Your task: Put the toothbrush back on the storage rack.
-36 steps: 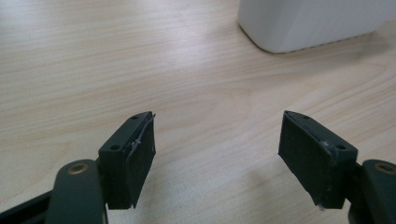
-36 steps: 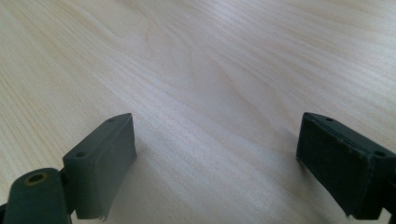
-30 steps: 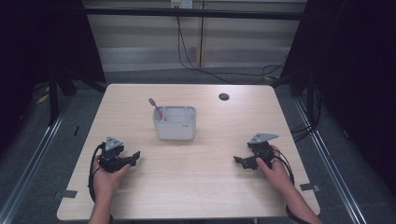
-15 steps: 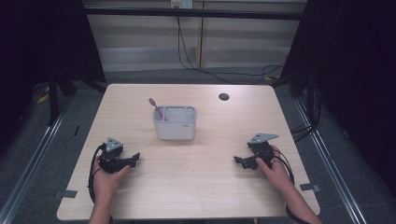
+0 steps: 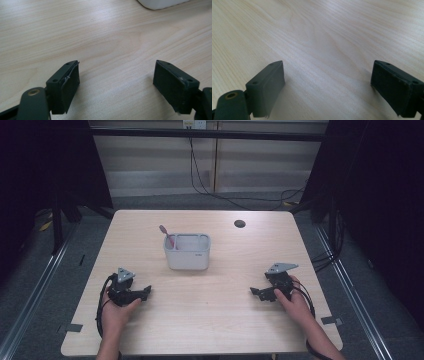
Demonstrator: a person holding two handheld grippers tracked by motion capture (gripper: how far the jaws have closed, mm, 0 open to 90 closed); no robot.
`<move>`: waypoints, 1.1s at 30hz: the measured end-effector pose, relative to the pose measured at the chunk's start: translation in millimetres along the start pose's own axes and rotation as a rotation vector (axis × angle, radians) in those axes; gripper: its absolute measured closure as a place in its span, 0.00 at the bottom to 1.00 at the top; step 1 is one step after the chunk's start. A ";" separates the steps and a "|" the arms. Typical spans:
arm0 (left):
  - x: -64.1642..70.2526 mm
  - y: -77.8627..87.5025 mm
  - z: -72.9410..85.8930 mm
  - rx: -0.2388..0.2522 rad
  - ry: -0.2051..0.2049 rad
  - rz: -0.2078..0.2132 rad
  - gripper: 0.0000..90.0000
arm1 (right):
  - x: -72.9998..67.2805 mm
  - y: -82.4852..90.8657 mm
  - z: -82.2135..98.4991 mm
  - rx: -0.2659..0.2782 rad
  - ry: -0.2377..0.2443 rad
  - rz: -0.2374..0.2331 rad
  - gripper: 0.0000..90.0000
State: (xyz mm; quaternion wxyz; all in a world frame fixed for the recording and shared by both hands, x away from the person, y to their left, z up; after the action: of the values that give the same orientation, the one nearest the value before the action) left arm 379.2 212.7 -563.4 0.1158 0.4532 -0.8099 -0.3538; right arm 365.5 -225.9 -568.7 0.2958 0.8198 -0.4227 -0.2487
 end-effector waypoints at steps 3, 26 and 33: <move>-0.1 -0.2 0.1 -0.002 0.001 -0.001 0.22 | 0.1 0.1 0.1 -0.001 0.000 0.001 0.13; -1.4 -1.5 1.0 -0.015 0.024 0.006 0.16 | 0.0 0.0 0.0 0.000 0.000 0.000 0.13; -1.4 -1.5 1.0 -0.015 0.024 0.005 0.16 | 0.0 0.0 0.0 0.000 0.000 0.000 0.13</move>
State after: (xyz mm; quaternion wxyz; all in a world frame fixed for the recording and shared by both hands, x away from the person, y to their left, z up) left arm 380.5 213.8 -565.0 0.1297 0.4543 -0.8071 -0.3540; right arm 365.5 -225.9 -568.7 0.2958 0.8198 -0.4226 -0.2488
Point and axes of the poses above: each handheld gripper's, and its own axes: y roughly backward along the jaws, z roughly out of its underside, x roughly to its right, the point moved 8 cm from there along -y, roughly forward along the jaws, and after that the axes turned 10 degrees about -y, right-handed, at the moved point
